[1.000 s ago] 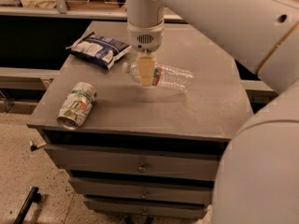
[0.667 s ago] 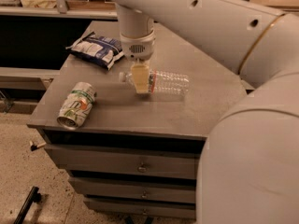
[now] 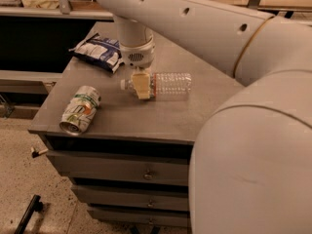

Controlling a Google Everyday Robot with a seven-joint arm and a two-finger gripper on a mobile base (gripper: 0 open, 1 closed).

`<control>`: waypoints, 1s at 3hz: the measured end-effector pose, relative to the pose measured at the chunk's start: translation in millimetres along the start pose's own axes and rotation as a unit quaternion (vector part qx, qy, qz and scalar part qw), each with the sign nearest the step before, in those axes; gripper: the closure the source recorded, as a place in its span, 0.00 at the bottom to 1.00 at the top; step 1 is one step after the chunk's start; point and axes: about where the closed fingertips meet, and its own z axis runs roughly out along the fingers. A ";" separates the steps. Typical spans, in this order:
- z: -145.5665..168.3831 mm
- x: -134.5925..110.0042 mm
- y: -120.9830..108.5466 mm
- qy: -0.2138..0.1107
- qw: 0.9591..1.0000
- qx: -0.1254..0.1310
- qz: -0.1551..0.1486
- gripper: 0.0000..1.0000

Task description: Knock water bottle over

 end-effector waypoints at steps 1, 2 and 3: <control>1.2 -2.4 -2.6 -0.004 1.000 0.005 0.000 0.07; 2.3 -4.6 -5.0 -0.008 1.000 0.009 0.000 0.00; 2.3 -6.0 -6.9 -0.013 1.000 0.014 -0.002 0.00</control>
Offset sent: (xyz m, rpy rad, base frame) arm 0.0025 0.0020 -0.0012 0.0077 -0.0085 0.0008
